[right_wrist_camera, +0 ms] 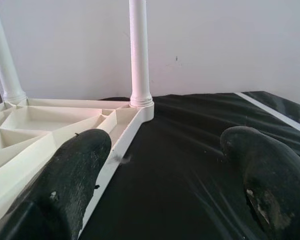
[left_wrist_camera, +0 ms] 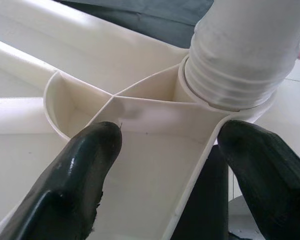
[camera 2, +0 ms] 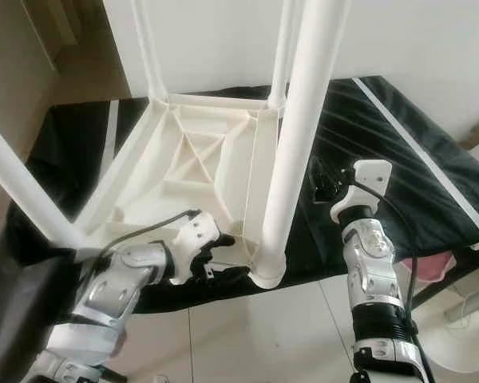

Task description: Building children table

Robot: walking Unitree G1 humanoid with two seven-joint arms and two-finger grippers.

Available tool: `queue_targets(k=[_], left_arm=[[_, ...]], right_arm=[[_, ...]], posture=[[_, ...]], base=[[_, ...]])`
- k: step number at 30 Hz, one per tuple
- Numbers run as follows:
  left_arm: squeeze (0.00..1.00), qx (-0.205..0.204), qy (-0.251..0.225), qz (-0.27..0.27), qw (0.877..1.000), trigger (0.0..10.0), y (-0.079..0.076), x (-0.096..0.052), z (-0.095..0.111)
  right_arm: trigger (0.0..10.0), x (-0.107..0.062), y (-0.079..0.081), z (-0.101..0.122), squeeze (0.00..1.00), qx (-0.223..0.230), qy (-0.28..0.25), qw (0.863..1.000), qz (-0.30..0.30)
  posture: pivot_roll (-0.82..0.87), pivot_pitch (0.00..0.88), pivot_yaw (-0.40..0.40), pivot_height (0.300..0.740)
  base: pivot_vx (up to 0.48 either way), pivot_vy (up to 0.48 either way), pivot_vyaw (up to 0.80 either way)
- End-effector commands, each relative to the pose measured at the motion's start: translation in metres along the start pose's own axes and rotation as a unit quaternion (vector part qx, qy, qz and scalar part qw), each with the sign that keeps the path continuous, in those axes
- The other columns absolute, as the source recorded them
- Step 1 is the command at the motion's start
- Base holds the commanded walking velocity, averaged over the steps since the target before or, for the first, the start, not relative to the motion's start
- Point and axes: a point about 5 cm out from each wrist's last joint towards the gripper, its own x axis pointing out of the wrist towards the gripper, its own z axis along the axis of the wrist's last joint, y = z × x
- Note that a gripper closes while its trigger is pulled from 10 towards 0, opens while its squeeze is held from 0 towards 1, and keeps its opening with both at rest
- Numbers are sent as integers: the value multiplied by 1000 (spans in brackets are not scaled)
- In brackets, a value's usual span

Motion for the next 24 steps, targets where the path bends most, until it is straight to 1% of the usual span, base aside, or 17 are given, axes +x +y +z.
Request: queue_targets(k=[1, 2, 4, 5, 6, 7, 8, 9, 10, 11, 12, 14, 17, 19, 21, 22, 24], left_arm=[[0, 5, 1, 325, 946, 10000, 35, -10, 1], [0, 9, -3, 325, 946, 10000, 36, -9, 3], [0, 25, -19, 286, 958, 10000, 29, -8, 9], [0, 25, -19, 286, 958, 10000, 29, -8, 9], [0, 29, -26, 260, 965, 10000, 24, -8, 11], [0, 36, -35, 227, 973, 10000, 18, -9, 11], [0, 36, -35, 227, 973, 10000, 18, -9, 11], [0, 39, -40, 208, 977, 10000, 15, -10, 11], [0, 46, -56, 174, 982, 10000, 8, -12, 13], [0, 46, -56, 174, 982, 10000, 8, -12, 13], [0, 45, -84, 116, 989, 10000, -4, -18, 17], [0, 35, -101, 72, 992, 10000, -11, -25, 20], [0, 30, -104, 56, 993, 10000, -13, -29, 20], [0, 36, -98, 35, 994, 10000, -15, -37, 17], [0, 42, -92, 24, 995, 10000, -15, -48, 13], [0, 42, -92, 24, 995, 10000, -15, -48, 13], [0, 45, -81, 35, 995, 10000, -10, -59, 8]], right_arm=[[10000, -5, -4, -3, 0, 2, 10, 1000, -9], [10000, -6, -4, -3, 0, 1, 11, 1000, -10], [10000, -13, -3, -3, 0, -5, 15, 1000, -2], [10000, -13, -3, -3, 0, -5, 15, 1000, -2], [10000, -16, -4, -3, 0, -8, 17, 1000, 0], [10000, -21, -5, -3, 0, -21, 24, 999, 7], [10000, -21, -5, -3, 0, -21, 24, 999, 7], [10000, -24, -6, -3, 0, -30, 28, 999, 11], [10000, -28, -7, -5, 0, -43, 33, 998, 19], [10000, -28, -7, -5, 0, -43, 33, 998, 19], [10000, -33, -9, -6, 0, -43, 39, 998, 15], [10000, -37, -9, -7, 0, -35, 44, 998, 17], [10000, -39, -8, -7, 0, -33, 48, 998, 25], [10000, -44, -6, -6, 0, -35, 56, 997, 48], [10000, -49, -6, -4, 0, -28, 67, 995, 73], [10000, -49, -6, -4, 0, -28, 67, 995, 73], [10000, -57, -6, -3, 0, -30, 84, 990, 106]], posture=[[-5, 79, 14, 740], [-5, 79, 14, 740], [-9, 84, 18, 740], [-9, 84, 18, 740], [-9, 83, 18, 740], [-10, 87, 15, 740], [-10, 87, 15, 740], [-10, 87, 15, 740], [-16, 89, 15, 740], [-16, 89, 15, 740], [-18, 89, 8, 740], [-17, 89, 3, 740], [-14, 89, -3, 740], [-13, 89, -6, 740], [-12, 90, -7, 740], [-12, 90, -7, 740], [-6, 90, -11, 740]], base=[[0, 0, 0], [0, 0, 0], [0, 0, 0], [0, 0, 0], [0, 0, 0], [0, 0, 0], [0, 0, 0], [0, 0, 0], [0, 0, 0], [0, 0, 0], [0, 0, 0], [0, 0, 0], [0, 0, 0], [0, 0, 0], [0, 0, 0], [0, 0, 0], [0, 0, 0]])
